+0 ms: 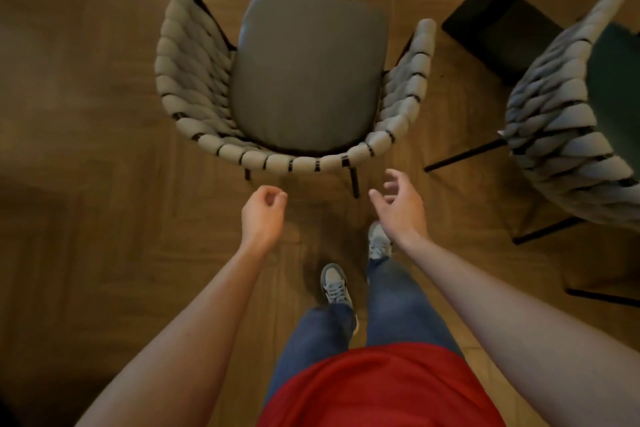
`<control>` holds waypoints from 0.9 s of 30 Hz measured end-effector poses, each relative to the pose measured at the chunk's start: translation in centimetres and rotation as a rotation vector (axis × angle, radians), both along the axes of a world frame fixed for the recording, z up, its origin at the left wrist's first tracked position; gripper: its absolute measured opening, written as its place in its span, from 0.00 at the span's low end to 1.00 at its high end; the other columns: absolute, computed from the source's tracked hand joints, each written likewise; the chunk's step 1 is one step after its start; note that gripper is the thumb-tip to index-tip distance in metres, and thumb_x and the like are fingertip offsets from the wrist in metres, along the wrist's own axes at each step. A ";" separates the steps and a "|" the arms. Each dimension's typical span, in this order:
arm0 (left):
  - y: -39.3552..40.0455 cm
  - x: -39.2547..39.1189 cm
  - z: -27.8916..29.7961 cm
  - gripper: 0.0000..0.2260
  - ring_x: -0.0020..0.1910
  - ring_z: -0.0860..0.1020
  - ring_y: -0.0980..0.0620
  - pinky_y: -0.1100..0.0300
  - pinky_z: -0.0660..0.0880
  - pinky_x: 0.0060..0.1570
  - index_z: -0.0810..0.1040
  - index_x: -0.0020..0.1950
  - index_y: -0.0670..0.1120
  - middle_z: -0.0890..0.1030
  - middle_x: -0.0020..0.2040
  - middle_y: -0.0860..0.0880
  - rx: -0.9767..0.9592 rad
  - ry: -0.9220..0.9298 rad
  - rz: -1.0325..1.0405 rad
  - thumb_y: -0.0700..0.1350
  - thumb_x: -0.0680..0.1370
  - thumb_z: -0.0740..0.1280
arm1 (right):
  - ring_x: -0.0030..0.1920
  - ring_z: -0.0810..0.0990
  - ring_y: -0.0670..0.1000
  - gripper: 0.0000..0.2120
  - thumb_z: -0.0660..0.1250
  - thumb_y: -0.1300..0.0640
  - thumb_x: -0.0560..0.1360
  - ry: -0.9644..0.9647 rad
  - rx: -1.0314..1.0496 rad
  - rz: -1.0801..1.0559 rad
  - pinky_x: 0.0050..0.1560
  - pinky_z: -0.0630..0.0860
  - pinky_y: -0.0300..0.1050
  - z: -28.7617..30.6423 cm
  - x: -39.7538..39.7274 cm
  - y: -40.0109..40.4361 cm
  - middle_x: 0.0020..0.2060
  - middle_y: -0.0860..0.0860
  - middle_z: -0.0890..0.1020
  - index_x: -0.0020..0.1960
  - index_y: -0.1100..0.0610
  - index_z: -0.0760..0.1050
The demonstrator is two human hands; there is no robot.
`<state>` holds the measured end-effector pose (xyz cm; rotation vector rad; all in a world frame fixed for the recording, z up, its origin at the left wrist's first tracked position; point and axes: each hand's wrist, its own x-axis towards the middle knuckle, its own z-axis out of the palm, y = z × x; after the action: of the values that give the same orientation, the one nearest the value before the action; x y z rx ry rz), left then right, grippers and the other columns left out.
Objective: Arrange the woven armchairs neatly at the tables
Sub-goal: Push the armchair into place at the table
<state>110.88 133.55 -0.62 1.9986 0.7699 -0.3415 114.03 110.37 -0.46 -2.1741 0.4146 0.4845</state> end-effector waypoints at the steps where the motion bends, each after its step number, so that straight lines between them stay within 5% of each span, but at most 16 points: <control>1: 1.2 0.3 -0.1 0.06 0.51 0.78 0.53 0.59 0.75 0.48 0.78 0.56 0.49 0.80 0.51 0.51 -0.035 0.027 0.108 0.48 0.82 0.64 | 0.56 0.77 0.47 0.26 0.67 0.48 0.78 0.064 0.049 -0.097 0.53 0.73 0.43 -0.2 0.6 1.0 0.59 0.47 0.76 0.74 0.51 0.65; 4: 4.7 1.8 -1.3 0.10 0.53 0.78 0.49 0.48 0.77 0.56 0.76 0.59 0.47 0.80 0.52 0.48 -0.159 0.104 0.329 0.51 0.82 0.63 | 0.59 0.77 0.52 0.32 0.68 0.44 0.77 0.229 0.201 -0.301 0.60 0.76 0.51 -1.3 2.6 3.7 0.59 0.49 0.77 0.76 0.49 0.60; 8: 8.3 5.5 -1.8 0.14 0.53 0.77 0.49 0.46 0.79 0.56 0.70 0.65 0.47 0.76 0.57 0.46 -0.340 0.157 0.538 0.52 0.82 0.62 | 0.62 0.77 0.58 0.37 0.68 0.46 0.78 0.439 0.517 -0.656 0.59 0.78 0.61 -3.0 5.9 6.7 0.66 0.53 0.70 0.79 0.50 0.54; 11: 10.7 8.3 -2.3 0.20 0.53 0.77 0.49 0.47 0.80 0.53 0.66 0.72 0.47 0.74 0.61 0.45 -0.380 0.163 0.616 0.53 0.82 0.63 | 0.63 0.76 0.60 0.35 0.70 0.48 0.76 0.494 0.655 -0.845 0.56 0.78 0.62 -4.8 8.5 8.4 0.68 0.55 0.73 0.77 0.53 0.59; 14: 12.8 10.7 -3.4 0.21 0.54 0.79 0.46 0.47 0.80 0.50 0.65 0.74 0.46 0.75 0.64 0.43 -0.433 0.186 0.680 0.52 0.82 0.63 | 0.58 0.79 0.58 0.28 0.71 0.52 0.75 0.459 0.592 -1.063 0.59 0.78 0.60 -6.7 10.1 10.5 0.62 0.55 0.77 0.73 0.55 0.66; 20: 14.5 13.9 -4.0 0.26 0.50 0.80 0.45 0.48 0.80 0.39 0.61 0.76 0.46 0.76 0.64 0.42 -0.518 0.239 0.774 0.51 0.82 0.65 | 0.58 0.79 0.57 0.32 0.74 0.46 0.71 0.373 0.427 -1.307 0.61 0.77 0.58 -8.4 10.9 12.0 0.62 0.52 0.77 0.71 0.54 0.68; 23: 15.1 15.3 -4.4 0.26 0.48 0.81 0.46 0.49 0.79 0.38 0.64 0.75 0.47 0.78 0.63 0.42 -0.531 0.273 0.811 0.53 0.80 0.67 | 0.61 0.78 0.60 0.44 0.75 0.36 0.64 0.450 0.492 -1.400 0.63 0.75 0.62 -8.6 11.7 11.4 0.65 0.54 0.76 0.73 0.53 0.67; 27: 15.4 16.2 -4.9 0.23 0.48 0.81 0.45 0.47 0.79 0.42 0.67 0.71 0.48 0.79 0.56 0.45 -0.523 0.303 0.871 0.49 0.79 0.70 | 0.54 0.82 0.62 0.42 0.78 0.42 0.49 0.532 0.599 -1.332 0.58 0.75 0.68 -12.2 11.2 9.3 0.59 0.56 0.82 0.61 0.53 0.78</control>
<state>127.09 148.92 -5.48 1.0027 1.4770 -0.2803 125.23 119.72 -12.63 -0.8278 1.5901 0.3148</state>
